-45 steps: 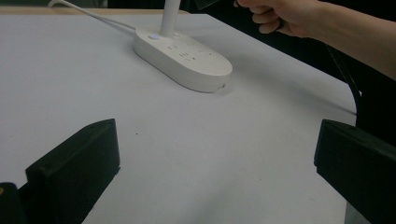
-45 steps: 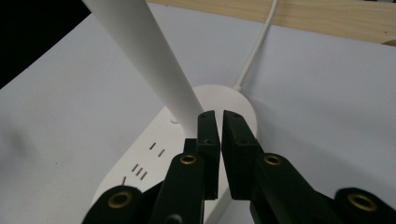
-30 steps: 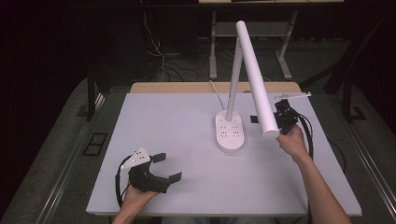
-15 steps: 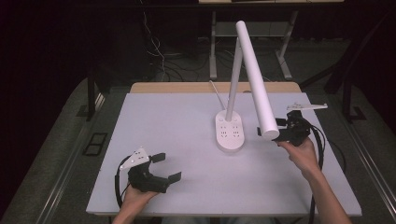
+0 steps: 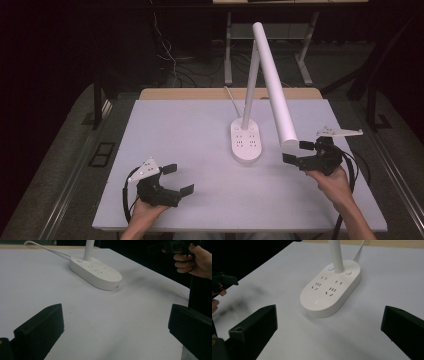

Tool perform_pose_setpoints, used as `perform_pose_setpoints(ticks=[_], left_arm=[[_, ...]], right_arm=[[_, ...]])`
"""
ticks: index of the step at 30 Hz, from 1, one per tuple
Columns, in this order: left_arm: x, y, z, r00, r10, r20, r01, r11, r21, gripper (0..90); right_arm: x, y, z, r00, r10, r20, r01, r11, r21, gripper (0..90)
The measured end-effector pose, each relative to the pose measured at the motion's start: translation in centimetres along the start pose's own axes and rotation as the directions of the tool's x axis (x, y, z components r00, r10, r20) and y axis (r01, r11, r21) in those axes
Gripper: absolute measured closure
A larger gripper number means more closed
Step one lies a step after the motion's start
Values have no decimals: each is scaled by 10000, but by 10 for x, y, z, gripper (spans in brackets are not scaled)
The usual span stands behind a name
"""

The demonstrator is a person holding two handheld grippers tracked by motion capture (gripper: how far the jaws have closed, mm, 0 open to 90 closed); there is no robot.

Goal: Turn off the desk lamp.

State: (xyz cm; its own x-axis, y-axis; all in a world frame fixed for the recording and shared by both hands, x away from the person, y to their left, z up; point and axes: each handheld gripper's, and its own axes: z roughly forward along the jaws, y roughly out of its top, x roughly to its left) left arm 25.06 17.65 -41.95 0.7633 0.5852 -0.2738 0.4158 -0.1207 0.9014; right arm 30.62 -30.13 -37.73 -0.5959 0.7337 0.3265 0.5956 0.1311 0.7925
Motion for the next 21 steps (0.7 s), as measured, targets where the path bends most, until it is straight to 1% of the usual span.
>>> perform_pose_setpoints(ticks=[2, 5, 7, 10, 14, 21], left_arm=[[0, 0, 0, 10000, 14, -16, -14, 10000, 1, 0], [0, 0, 0, 10000, 17, -19, -17, 10000, -5, 0], [0, 0, 0, 10000, 15, -24, -15, 10000, 5, 0], [-1, 0, -1, 10000, 44, -24, -44, 10000, 12, 0], [-1, 0, -1, 10000, 24, -20, -24, 10000, -6, 0], [-2, 0, 0, 10000, 34, 6, -34, 10000, 31, 0]], right_arm=[[2, -6, -3, 9999, 108, -16, -109, 9997, -220, 5], [5, -16, -7, 9999, 152, -63, -154, 9991, -390, 5], [7, -22, -7, 9997, 197, -111, -200, 9994, -279, 5], [9, -32, -6, 9998, 120, -144, -123, 9997, -201, 5], [14, -43, -5, 10000, -66, 2, 66, 10000, 26, 5], [23, -61, -4, 10000, -30, 17, 29, 9998, 198, 5]])
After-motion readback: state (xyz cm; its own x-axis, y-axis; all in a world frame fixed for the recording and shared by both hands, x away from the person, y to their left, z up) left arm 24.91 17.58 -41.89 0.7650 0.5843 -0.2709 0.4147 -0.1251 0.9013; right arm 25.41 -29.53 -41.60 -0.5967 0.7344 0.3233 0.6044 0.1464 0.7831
